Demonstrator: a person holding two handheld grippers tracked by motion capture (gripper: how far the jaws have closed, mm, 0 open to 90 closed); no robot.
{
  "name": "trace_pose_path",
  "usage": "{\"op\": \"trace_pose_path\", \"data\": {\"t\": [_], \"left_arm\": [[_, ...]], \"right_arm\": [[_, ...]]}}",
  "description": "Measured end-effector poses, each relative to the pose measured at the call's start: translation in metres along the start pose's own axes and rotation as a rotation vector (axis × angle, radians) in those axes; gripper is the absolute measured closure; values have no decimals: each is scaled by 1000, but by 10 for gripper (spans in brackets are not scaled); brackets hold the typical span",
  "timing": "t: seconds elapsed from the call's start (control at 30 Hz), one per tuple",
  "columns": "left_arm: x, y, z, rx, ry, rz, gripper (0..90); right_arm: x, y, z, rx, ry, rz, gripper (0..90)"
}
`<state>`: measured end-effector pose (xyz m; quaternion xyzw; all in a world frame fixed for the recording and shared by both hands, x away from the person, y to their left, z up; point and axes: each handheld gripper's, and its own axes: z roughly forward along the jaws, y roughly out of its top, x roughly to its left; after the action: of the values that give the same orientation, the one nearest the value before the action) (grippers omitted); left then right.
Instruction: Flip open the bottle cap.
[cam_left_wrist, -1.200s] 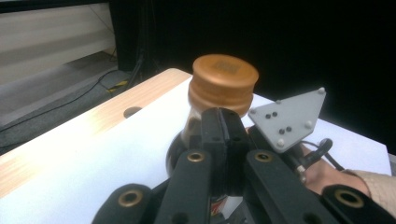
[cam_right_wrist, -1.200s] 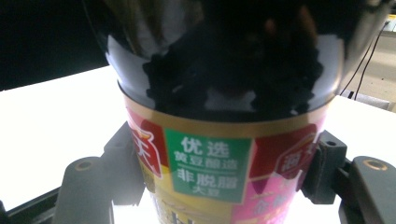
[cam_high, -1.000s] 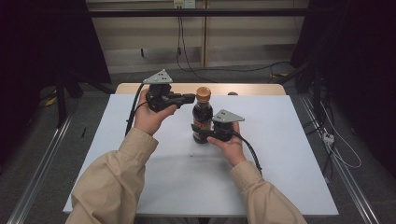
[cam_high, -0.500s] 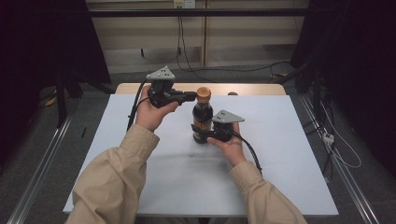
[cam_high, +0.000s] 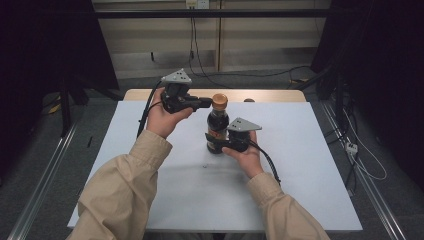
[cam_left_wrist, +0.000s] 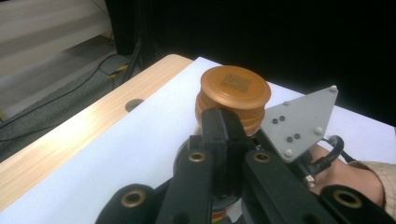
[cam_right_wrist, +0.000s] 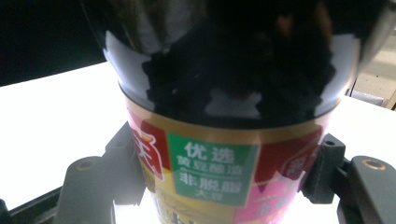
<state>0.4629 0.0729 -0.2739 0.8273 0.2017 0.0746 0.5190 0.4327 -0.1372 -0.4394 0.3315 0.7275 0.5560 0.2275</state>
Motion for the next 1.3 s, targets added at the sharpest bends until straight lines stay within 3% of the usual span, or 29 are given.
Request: {"op": "trace_pose_path", "data": {"t": [0.1,0.2,0.27,0.53,0.6,0.63,0.73,0.8,0.9,1.03,1.17,1.3], "left_arm": [[-2,1,1,-5,14,-1,900],[-1,0,3,-14,-7,-12,900],[-4,2,3,-6,8,9,900],[-10,5,8,-10,39,-5,900],[-13,13,0,-113,20,-20,900],[-14,18,-4,-127,30,-20,900],[-26,39,-8,-83,75,31,900],[-30,42,-8,-59,83,41,900],[-26,37,-11,-47,90,33,900],[-22,30,-15,-40,74,17,900],[-18,24,-21,-38,65,12,900],[-12,14,-23,-18,50,-22,900]], "right_arm": [[0,0,0,2,-3,6,314],[-1,0,-1,1,1,9,315],[-1,0,-1,0,0,12,315],[-4,-1,-3,-3,10,25,315],[-4,-1,-2,-1,12,23,315],[-3,-1,-2,2,15,7,315],[4,0,1,5,1,-37,314],[8,1,3,7,-14,-48,313],[0,0,0,9,6,1,313],[4,2,2,20,3,-38,312],[1,2,1,24,9,-11,311],[2,2,2,25,5,-21,311]]}}
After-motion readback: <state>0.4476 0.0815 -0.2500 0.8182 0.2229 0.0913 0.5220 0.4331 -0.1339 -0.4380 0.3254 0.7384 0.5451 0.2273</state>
